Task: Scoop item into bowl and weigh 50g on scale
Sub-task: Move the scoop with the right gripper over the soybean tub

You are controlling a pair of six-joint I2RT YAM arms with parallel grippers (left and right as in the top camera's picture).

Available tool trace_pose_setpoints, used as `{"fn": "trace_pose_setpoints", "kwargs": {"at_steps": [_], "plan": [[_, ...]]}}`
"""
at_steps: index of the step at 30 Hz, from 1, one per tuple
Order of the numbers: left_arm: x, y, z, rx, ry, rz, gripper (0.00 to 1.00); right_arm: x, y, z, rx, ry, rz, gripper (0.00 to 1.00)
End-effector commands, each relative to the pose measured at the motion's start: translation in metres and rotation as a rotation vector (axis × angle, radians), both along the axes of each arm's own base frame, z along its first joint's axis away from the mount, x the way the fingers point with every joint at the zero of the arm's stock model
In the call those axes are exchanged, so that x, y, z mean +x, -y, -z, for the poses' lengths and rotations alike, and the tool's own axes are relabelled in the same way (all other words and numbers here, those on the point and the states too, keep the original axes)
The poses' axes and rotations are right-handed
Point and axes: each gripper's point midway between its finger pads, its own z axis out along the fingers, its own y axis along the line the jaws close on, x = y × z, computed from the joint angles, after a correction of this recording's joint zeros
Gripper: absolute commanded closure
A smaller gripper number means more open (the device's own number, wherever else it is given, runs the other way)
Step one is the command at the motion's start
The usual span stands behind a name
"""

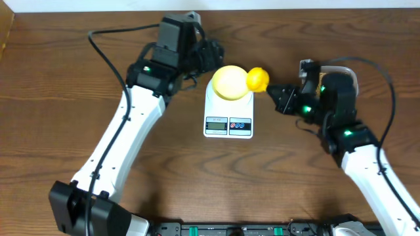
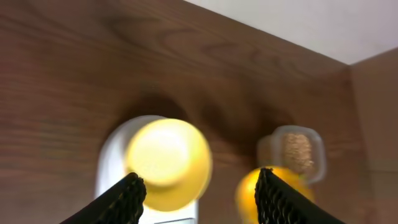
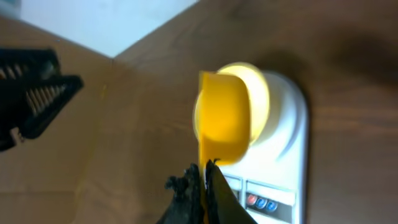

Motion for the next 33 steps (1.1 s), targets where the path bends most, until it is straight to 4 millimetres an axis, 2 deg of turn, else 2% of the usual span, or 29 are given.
{"fn": "trace_pose_setpoints", "kwargs": {"at_steps": [1,6,10,14,20,26,30,33], "plan": [[0.000,-0.022,-0.019,0.054,0.057,0.022,0.39,0.020,0.023,-0.048,-0.144,0.160,0.024,0.99],[-0.004,-0.028,-0.036,0.079,0.078,0.076,0.35,0.028,0.058,-0.083,-0.250,0.190,0.080,0.99],[-0.013,-0.029,-0.046,0.100,0.066,0.096,0.35,0.039,0.089,-0.096,-0.340,0.189,0.108,0.99],[-0.030,-0.019,-0.027,0.124,-0.021,0.137,0.35,0.043,0.102,-0.087,-0.389,0.169,0.102,0.99],[-0.056,-0.004,-0.006,0.255,-0.089,0.175,0.37,0.042,0.118,-0.061,-0.487,0.089,0.116,0.99],[-0.077,0.017,0.016,0.319,-0.129,0.224,0.53,0.042,0.119,-0.058,-0.494,0.082,0.117,0.99],[-0.098,0.029,0.049,0.350,-0.214,0.266,0.74,0.043,0.119,-0.058,-0.495,0.081,0.117,0.99],[-0.110,0.035,0.071,0.379,-0.256,0.294,0.85,0.042,0.119,-0.057,-0.495,0.078,0.116,0.99]]}}
